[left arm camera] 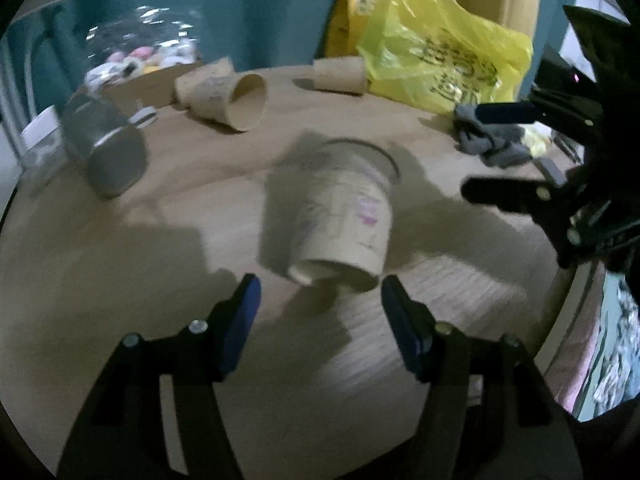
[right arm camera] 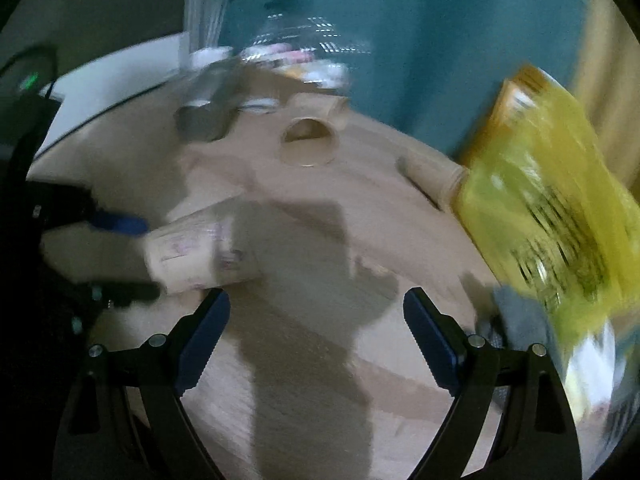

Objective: Flip cup upside down

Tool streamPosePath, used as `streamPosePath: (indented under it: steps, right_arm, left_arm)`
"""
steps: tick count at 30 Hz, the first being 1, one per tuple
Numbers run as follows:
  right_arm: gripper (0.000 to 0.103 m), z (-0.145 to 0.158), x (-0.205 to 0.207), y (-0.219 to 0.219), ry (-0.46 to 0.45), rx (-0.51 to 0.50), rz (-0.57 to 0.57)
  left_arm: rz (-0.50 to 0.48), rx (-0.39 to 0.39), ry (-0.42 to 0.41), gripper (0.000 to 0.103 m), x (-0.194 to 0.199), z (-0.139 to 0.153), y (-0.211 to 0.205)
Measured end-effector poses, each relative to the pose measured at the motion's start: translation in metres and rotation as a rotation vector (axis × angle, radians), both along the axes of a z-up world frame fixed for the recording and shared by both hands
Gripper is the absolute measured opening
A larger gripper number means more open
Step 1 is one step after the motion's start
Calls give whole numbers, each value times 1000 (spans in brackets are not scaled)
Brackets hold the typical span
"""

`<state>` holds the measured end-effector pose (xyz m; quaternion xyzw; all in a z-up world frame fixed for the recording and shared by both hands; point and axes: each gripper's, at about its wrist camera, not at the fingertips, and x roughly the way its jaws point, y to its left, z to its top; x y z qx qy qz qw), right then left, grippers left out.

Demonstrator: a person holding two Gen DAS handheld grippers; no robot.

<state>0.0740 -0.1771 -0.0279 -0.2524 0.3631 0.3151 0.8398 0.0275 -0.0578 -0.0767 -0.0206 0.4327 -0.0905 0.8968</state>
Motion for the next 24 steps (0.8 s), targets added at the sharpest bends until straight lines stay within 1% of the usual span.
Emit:
streamPosePath:
  steps: [1,2,3,4,5,6,7,9,11,16,20,21,23,24]
  right_arm:
    - [91,3,-1,8,1,-33,105]
    - [91,5,-3,12,-4,-61,172]
    - [91,7,-6,21,-13,-111,276]
    - [91,8,-8,27,-12,-147,350]
    - [91,8,-11,35,-10,-206,447]
    - [91,6,-14,42,-13,-262,520]
    - [91,-1,-20,51,-24,-357,627]
    - [91,-20,-36,66,-99,-559,837]
    - [91,-30,-41,75,-116,-653,959]
    - [91,-33,-39,93,-148,-779,1216]
    - [91,-36,-38,101,-138,-862,1347]
    - [91,-38,-37,105,-120,-887,1376]
    - [91,-44,-38,112,-54,-929,1439]
    - [90,-47,-37,114,-43,-939,1457]
  left_arm:
    - [20,-10,-2,64,-5,2,6]
    - [38,-15,-4,64,-9,3,11]
    - [64,-20,-7,64,-13,4,16]
    - [96,-29,-6,64,-18,5,23]
    - [119,-38,-4,64,-22,5,29]
    - [152,-47,0,64,-26,5,35]
    - [177,-49,2,64,-29,4,41]
    - [239,-55,10,64,-36,2,52]
    - [310,-65,18,64,-43,2,62]
    - [435,-81,15,64,-55,3,80]
    - [522,-81,11,64,-60,5,92]
    - [540,-77,13,64,-63,4,94]
    - [565,-62,22,64,-67,3,97]
    - [573,-48,25,64,-70,4,97]
